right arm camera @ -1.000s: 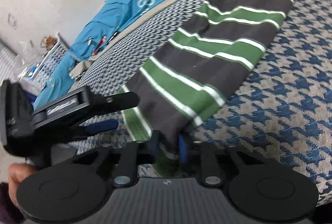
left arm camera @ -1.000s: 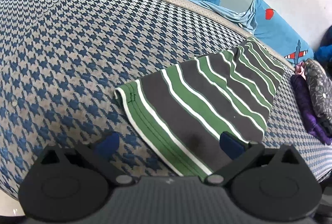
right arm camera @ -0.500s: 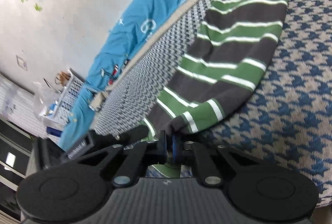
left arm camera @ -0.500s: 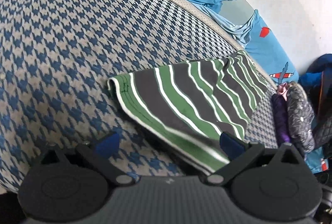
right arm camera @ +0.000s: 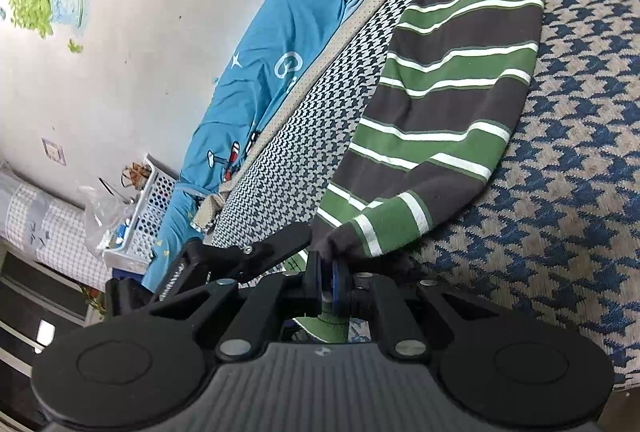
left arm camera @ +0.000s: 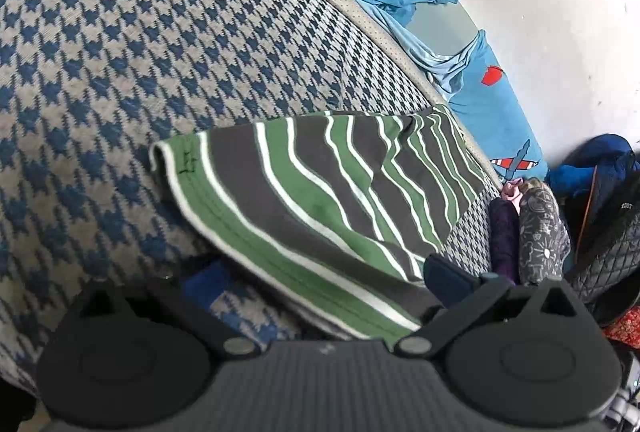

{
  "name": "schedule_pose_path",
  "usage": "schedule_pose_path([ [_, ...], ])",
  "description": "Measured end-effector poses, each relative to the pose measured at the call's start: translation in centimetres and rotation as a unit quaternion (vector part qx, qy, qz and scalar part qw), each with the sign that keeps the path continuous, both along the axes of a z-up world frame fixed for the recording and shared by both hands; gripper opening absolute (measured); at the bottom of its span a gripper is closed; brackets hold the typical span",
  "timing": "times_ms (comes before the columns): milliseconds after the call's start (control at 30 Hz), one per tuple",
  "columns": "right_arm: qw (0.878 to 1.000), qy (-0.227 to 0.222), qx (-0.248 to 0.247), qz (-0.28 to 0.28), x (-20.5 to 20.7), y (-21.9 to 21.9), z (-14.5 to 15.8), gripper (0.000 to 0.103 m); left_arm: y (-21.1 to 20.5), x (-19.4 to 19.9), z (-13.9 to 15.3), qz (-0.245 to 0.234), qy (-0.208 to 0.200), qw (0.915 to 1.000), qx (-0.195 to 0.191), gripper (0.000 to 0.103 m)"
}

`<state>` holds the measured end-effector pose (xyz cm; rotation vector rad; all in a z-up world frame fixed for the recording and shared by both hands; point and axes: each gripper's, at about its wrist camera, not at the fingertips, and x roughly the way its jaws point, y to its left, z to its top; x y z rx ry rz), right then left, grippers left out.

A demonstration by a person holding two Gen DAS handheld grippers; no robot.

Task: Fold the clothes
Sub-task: 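Grasp the end of the striped strip with the right tool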

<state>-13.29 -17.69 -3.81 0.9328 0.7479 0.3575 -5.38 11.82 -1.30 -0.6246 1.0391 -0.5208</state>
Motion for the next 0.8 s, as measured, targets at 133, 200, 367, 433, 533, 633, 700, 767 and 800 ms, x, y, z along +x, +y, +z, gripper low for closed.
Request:
schedule_pose_path([
  [133,1.0,0.0,0.005,-0.001,0.0,-0.2,0.0,0.007,-0.5,0.3,-0.3,0.012,-0.004,0.9998,-0.011,0.103],
  [200,1.0,0.002,0.007,-0.002,0.0,-0.4,-0.1,0.007,-0.7,0.3,-0.3,0.017,-0.008,0.9997,-0.016,0.101],
  [367,0.999,0.006,-0.04,0.006,-0.1,-0.1,0.1,0.007,-0.6,0.9,-0.7,0.032,-0.005,0.9993,-0.02,0.052],
  [433,0.997,0.011,-0.075,0.016,-0.1,0.2,0.2,0.01,-0.7,0.9,-0.6,0.033,-0.013,0.9994,-0.003,0.04],
  [533,0.992,0.021,-0.121,0.035,-0.3,0.6,0.1,0.013,-0.9,0.9,-0.3,0.034,-0.025,0.9989,0.02,0.031],
  [633,0.985,0.007,-0.167,0.041,-1.2,0.7,0.5,0.02,-0.6,0.9,-0.1,0.036,-0.026,0.9985,0.033,0.031],
  [700,0.978,-0.019,-0.204,0.047,-2.0,1.1,1.1,0.027,-0.4,1.0,-0.2,0.038,-0.02,0.9984,0.036,0.031],
  [767,0.967,-0.053,-0.242,0.057,-2.9,1.7,1.9,0.031,-0.2,1.0,-0.1,0.039,-0.021,0.9983,0.037,0.031],
  [800,0.961,-0.071,-0.258,0.066,-3.2,2.2,2.3,0.033,-0.3,1.0,0.0,0.038,-0.024,0.9982,0.04,0.031],
])
